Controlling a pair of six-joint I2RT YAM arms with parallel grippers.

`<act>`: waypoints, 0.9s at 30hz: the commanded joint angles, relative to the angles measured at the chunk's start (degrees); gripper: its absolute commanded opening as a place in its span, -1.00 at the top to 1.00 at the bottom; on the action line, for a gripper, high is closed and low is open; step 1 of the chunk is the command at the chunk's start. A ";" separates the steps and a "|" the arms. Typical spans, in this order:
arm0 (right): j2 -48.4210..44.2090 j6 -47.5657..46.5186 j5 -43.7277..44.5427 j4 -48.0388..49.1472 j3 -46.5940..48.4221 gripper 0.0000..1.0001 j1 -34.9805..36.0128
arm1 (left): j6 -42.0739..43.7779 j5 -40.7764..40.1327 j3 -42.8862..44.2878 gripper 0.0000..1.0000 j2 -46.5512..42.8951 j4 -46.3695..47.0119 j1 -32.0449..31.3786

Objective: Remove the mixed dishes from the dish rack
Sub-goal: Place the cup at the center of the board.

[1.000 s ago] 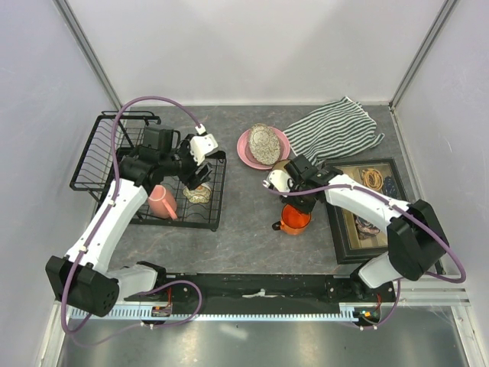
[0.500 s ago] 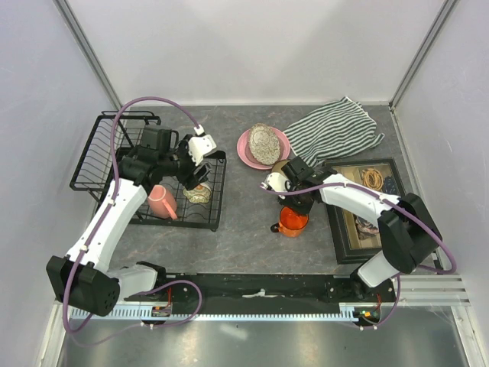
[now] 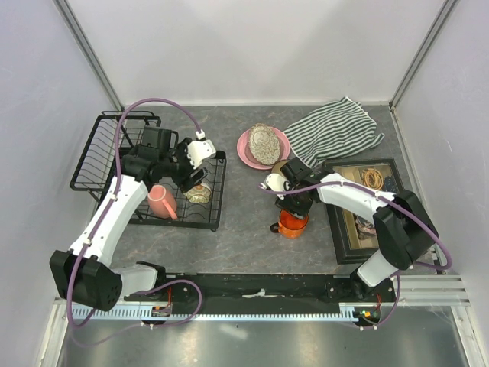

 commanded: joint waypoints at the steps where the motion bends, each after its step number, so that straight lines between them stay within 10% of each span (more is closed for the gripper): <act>1: -0.30 -0.33 0.03 1.04 2.84 0.00 -0.06 | 5.71 -2.87 0.17 -0.54 0.58 -0.99 0.53; 8: -1.61 0.11 0.38 -0.98 5.83 -0.32 -0.06 | 11.42 -5.60 0.78 -0.57 0.23 -3.10 0.53; 27: -3.37 1.52 -0.50 -3.36 12.07 -0.43 -0.06 | 47.63 -18.69 0.53 -0.53 -3.54 -24.81 -0.26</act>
